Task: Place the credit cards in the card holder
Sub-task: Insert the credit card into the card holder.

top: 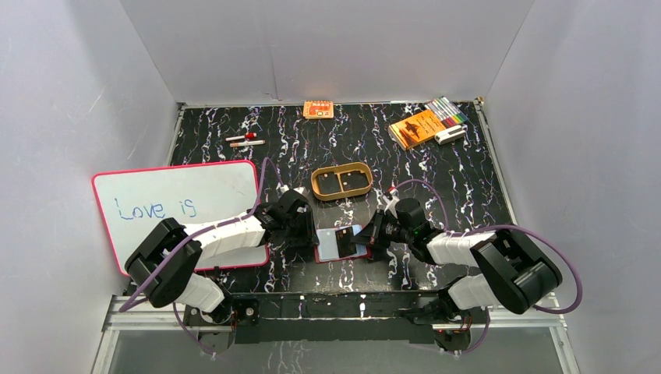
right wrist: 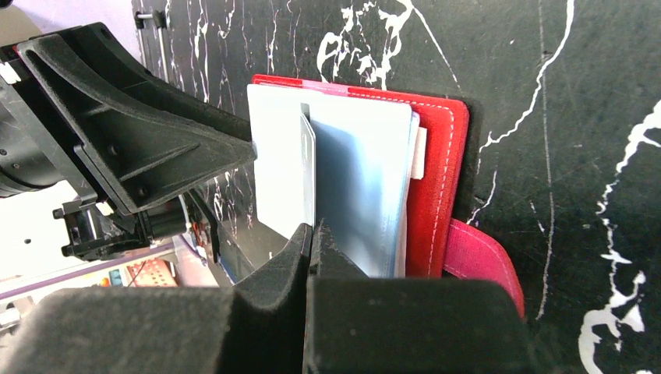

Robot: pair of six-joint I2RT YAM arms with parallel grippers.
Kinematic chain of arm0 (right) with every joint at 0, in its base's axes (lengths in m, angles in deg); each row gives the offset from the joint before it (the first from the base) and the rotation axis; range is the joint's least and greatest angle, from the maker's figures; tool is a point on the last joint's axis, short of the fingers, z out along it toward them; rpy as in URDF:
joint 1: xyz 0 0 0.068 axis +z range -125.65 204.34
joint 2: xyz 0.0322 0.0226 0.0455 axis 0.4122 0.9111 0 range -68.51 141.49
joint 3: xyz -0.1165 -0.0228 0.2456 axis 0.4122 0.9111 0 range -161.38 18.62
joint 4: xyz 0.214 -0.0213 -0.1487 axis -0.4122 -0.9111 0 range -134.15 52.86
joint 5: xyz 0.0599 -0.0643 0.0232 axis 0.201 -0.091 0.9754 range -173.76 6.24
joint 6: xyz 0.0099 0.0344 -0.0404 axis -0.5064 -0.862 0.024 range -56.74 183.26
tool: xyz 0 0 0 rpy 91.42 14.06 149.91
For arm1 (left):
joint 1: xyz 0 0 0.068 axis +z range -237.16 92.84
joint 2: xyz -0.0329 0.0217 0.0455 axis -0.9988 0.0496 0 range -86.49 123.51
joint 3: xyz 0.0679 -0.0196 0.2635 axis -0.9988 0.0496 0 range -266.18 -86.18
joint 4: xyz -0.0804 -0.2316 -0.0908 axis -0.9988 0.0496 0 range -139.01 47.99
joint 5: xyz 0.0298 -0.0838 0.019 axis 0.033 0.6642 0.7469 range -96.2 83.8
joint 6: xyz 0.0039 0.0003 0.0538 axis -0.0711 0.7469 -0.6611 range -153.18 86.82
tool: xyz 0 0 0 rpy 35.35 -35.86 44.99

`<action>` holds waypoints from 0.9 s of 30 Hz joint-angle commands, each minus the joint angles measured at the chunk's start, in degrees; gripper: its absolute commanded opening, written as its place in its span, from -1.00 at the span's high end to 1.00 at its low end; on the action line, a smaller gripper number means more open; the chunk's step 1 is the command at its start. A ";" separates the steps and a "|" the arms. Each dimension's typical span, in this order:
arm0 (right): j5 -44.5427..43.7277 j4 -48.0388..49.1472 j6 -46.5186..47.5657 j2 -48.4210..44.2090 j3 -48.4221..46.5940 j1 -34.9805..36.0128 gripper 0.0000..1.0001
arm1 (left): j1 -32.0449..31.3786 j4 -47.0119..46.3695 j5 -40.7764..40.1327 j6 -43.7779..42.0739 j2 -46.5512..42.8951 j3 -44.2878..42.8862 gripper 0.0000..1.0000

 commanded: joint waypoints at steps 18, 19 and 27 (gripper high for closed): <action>-3.00 2.92 2.25 2.04 0.91 0.91 1.00 | -0.18 1.60 -0.44 0.14 1.10 -1.39 0.38; -2.87 3.19 2.04 2.35 0.92 0.97 1.00 | -0.18 1.63 -0.45 0.14 1.15 -1.41 0.38; -2.66 6.18 0.85 4.64 1.07 2.65 1.00 | -0.18 1.58 -0.37 0.19 1.55 -1.57 0.39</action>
